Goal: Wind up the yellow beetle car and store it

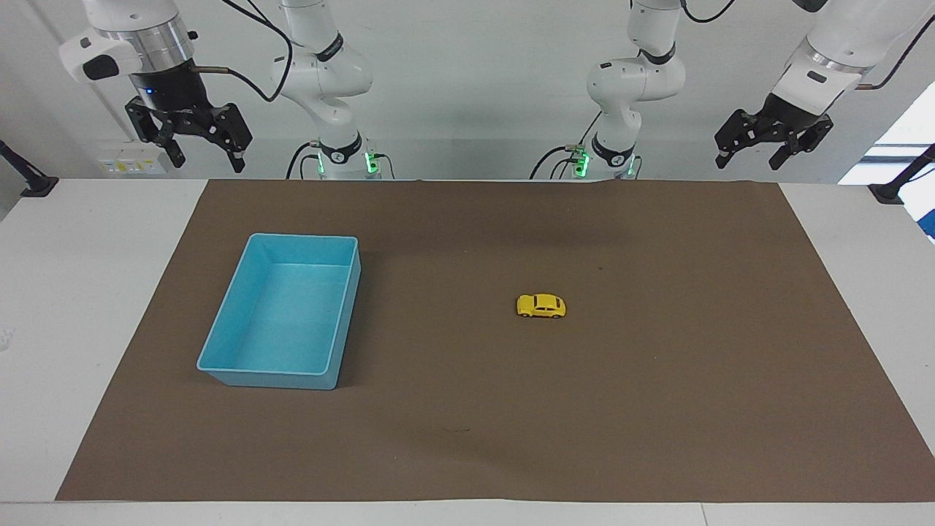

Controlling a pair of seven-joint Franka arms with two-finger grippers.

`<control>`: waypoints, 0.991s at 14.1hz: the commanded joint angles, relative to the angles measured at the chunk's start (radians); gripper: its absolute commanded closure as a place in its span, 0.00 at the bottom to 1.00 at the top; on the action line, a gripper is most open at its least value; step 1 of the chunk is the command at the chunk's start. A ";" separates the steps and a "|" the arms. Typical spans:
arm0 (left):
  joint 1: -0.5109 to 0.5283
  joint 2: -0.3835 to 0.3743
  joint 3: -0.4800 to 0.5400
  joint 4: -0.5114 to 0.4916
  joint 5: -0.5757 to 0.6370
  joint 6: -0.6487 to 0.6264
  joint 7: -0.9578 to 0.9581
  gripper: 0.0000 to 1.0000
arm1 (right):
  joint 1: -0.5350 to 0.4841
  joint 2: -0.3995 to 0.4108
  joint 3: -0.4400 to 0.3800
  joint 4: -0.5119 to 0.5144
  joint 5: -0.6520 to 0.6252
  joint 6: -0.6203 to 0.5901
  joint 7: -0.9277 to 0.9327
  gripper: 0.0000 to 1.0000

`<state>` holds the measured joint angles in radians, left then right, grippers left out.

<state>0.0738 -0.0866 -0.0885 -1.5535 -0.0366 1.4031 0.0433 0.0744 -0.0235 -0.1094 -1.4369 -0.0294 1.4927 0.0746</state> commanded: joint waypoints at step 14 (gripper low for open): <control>0.015 -0.019 -0.007 -0.025 -0.005 0.010 0.004 0.00 | -0.004 -0.016 0.005 -0.013 -0.009 -0.002 -0.002 0.00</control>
<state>0.0738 -0.0866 -0.0885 -1.5535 -0.0366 1.4042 0.0431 0.0744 -0.0236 -0.1094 -1.4369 -0.0294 1.4927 0.0746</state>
